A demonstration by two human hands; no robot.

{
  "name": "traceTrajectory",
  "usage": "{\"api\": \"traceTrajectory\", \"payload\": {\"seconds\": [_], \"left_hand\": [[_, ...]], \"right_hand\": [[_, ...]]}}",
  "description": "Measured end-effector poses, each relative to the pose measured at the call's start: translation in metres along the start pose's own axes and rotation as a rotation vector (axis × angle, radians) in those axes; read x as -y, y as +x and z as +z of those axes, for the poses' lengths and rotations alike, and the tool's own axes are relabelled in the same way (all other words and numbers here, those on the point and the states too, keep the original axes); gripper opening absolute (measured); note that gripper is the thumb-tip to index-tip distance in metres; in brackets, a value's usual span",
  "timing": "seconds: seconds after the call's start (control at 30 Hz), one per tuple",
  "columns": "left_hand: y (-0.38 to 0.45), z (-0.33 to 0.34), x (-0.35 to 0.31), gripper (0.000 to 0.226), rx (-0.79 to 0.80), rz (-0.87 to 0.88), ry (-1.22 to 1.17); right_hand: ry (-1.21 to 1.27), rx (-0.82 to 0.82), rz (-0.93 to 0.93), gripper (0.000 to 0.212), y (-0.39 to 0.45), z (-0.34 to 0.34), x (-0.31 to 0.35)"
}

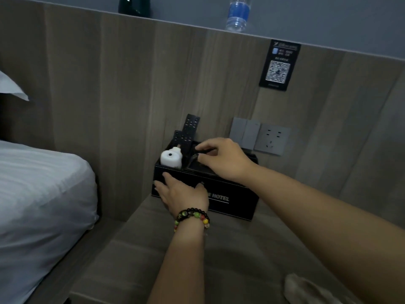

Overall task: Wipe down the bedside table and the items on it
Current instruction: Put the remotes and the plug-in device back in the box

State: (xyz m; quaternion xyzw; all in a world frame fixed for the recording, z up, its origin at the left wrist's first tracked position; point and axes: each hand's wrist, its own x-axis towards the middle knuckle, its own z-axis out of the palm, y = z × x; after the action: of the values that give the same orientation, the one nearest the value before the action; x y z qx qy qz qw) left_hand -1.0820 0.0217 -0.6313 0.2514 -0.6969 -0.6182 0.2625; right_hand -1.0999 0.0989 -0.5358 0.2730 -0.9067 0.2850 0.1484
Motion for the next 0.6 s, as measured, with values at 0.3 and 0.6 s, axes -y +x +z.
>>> {"api": "traceTrajectory", "payload": {"seconds": [0.3, 0.6], "left_hand": [[-0.043, -0.021, -0.039, 0.072, 0.281, 0.04, 0.327], [-0.169, -0.04, -0.065, 0.029, 0.762, 0.546, 0.349]], "right_hand": [[0.103, -0.231, 0.248, 0.02, -0.191, -0.094, -0.043], [0.066, -0.319, 0.534, 0.018, -0.306, -0.068, -0.062]]}}
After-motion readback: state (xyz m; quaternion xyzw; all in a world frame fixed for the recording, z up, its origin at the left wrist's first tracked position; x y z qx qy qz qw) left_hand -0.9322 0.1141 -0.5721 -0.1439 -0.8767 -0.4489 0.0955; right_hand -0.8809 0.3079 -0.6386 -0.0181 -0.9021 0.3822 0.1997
